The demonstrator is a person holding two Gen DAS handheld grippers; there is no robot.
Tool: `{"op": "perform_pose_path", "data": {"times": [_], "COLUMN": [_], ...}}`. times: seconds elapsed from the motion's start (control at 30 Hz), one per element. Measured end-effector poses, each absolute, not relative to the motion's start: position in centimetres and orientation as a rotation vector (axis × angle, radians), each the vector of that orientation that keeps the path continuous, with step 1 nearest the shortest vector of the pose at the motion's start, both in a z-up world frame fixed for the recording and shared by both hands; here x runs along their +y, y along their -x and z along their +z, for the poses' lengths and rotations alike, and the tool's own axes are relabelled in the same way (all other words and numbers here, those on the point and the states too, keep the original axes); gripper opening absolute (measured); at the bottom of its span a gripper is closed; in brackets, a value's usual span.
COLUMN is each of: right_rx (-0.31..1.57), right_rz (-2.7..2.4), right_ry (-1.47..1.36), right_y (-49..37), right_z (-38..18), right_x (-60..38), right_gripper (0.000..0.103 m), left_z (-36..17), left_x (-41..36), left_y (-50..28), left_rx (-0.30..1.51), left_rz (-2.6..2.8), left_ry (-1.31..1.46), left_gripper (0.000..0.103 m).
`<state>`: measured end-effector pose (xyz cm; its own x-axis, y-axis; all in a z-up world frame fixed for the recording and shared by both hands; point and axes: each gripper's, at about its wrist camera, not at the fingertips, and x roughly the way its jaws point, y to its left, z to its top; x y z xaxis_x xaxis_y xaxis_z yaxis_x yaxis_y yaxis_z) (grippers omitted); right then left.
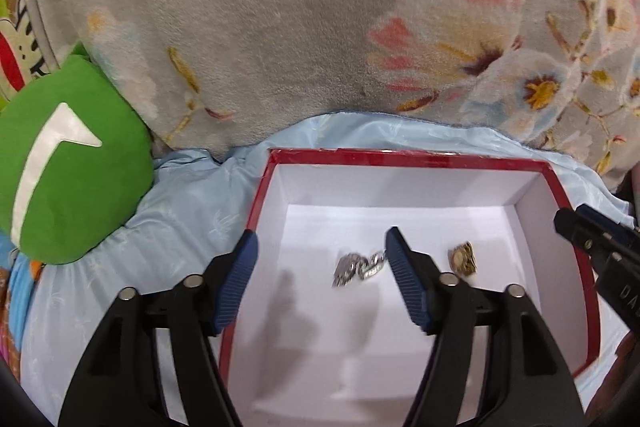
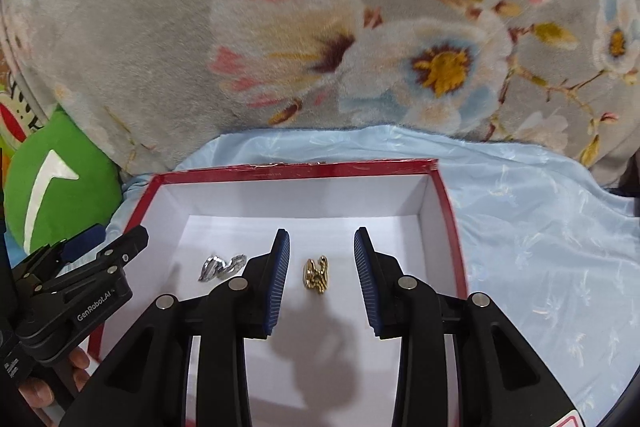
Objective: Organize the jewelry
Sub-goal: 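Open both tools to drop the silver piece and watch in the box, then grasp the pearl strand with the left tool while the right tool grasps the black-bead bracelet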
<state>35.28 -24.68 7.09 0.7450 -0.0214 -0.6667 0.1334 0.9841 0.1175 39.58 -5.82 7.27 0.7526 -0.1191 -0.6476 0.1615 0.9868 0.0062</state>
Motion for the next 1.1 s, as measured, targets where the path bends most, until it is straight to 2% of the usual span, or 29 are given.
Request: {"op": "perform_pose_path", "data": {"times": [0.07, 0.2, 0.33, 0.4, 0.73, 1.03, 1.1], "right_rx": [0.706, 0.671, 0.665, 0.668, 0.779, 0.858, 0.868], "right_rz": [-0.087, -0.089, -0.11, -0.13, -0.184, -0.23, -0.238], "right_ry": [-0.15, -0.131, -0.109, -0.101, -0.188, -0.274, -0.279], "right_y": [-32.9, -27.0, -20.8, -17.8, -5.6, -2.4, -2.7], "right_z": [8.1, 9.8, 9.8, 9.1, 3.1, -2.6, -3.5], "right_x": [-24.4, -24.0, -23.6, -23.4, -23.7, -24.3, -24.2], "right_gripper": [0.035, 0.047, 0.051, 0.052, 0.058, 0.062, 0.068], "left_z": [7.9, 8.5, 7.9, 7.1, 1.7, -0.4, -0.7], "left_x": [-5.2, -3.4, -1.6, -0.7, 1.7, 1.2, 1.0], "left_y": [-37.6, -32.2, -26.4, -24.0, -14.8, -10.1, -9.6], "left_rx": [0.697, 0.698, 0.7, 0.715, 0.879, 0.921, 0.928], "left_rz": [-0.165, -0.178, -0.169, -0.164, -0.208, -0.232, -0.233], "left_ry": [-0.059, -0.068, -0.086, -0.084, 0.016, 0.026, 0.029], "left_gripper": [0.071, 0.072, 0.074, 0.078, 0.079, 0.079, 0.079]}}
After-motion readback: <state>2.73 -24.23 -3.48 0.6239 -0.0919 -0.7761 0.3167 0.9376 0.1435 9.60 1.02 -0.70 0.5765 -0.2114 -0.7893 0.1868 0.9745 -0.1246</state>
